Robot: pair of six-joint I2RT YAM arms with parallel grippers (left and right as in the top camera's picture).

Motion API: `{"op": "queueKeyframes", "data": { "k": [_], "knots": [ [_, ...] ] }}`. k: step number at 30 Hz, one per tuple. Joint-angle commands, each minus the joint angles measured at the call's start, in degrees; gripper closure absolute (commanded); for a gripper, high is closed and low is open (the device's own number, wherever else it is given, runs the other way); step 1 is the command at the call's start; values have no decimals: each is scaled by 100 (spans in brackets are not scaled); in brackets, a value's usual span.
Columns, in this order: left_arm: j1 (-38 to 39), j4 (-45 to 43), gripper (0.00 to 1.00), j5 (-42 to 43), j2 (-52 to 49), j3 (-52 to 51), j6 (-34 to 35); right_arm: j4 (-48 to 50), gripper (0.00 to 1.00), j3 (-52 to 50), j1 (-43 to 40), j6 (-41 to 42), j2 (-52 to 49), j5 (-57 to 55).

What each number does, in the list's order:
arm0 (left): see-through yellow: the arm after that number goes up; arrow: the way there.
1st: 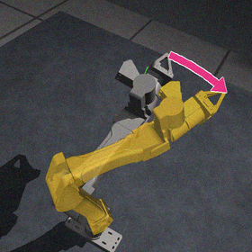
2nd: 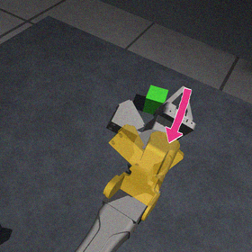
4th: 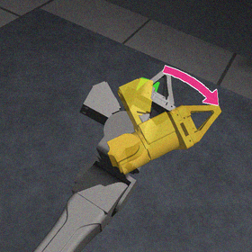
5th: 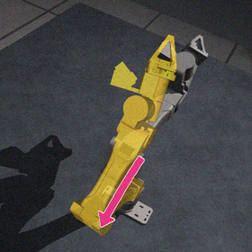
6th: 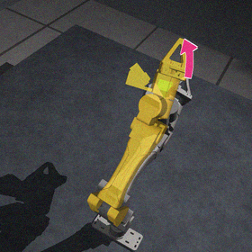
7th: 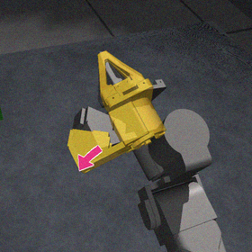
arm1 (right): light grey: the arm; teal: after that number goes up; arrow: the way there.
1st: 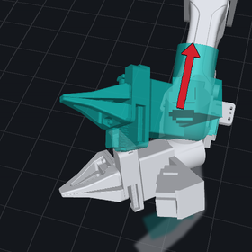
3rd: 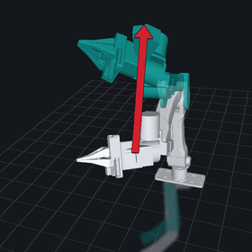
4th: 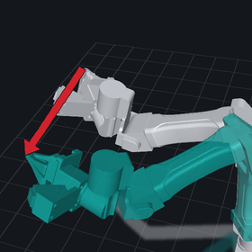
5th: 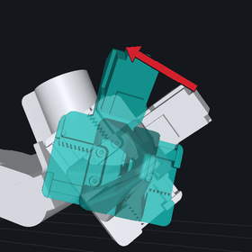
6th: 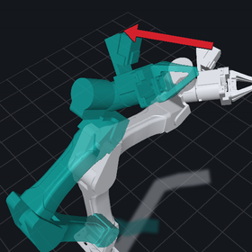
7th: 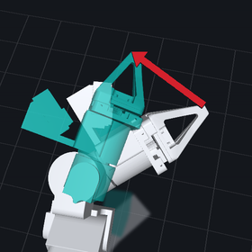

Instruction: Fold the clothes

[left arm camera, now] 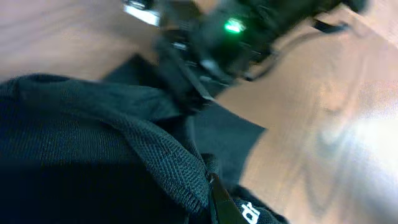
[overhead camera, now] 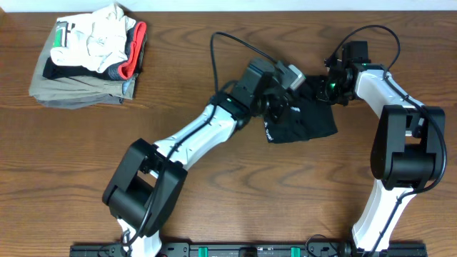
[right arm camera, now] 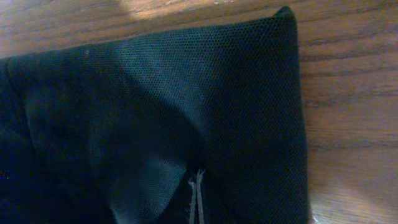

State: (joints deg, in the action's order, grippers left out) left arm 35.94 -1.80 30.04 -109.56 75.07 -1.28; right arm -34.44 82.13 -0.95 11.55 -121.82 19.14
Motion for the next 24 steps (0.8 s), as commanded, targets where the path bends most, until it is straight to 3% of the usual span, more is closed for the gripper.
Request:
{"op": "queueKeyframes", "data": {
  "k": [1, 14, 15, 18, 19, 24],
  "knots": [
    [-234, -166, 93, -448, 101, 28, 98, -90, 99, -157, 133, 63, -398, -37],
    [20, -647, 91, -614, -17, 28, 111, -111, 99, -157, 133, 63, -398, 0],
    [68, -688, 83, -673, -57, 28, 114, -116, 99, -157, 133, 63, -398, -2],
    [129, -745, 14, -680, -129, 28, 114, -114, 99, -157, 133, 63, -398, -2],
    [127, -754, 2, -682, -129, 28, 114, -114, 99, -157, 133, 63, -398, -2],
    [-24, -750, 2, -682, -98, 28, 216, -109, 99, -157, 120, 63, -398, 31]
  ]
}}
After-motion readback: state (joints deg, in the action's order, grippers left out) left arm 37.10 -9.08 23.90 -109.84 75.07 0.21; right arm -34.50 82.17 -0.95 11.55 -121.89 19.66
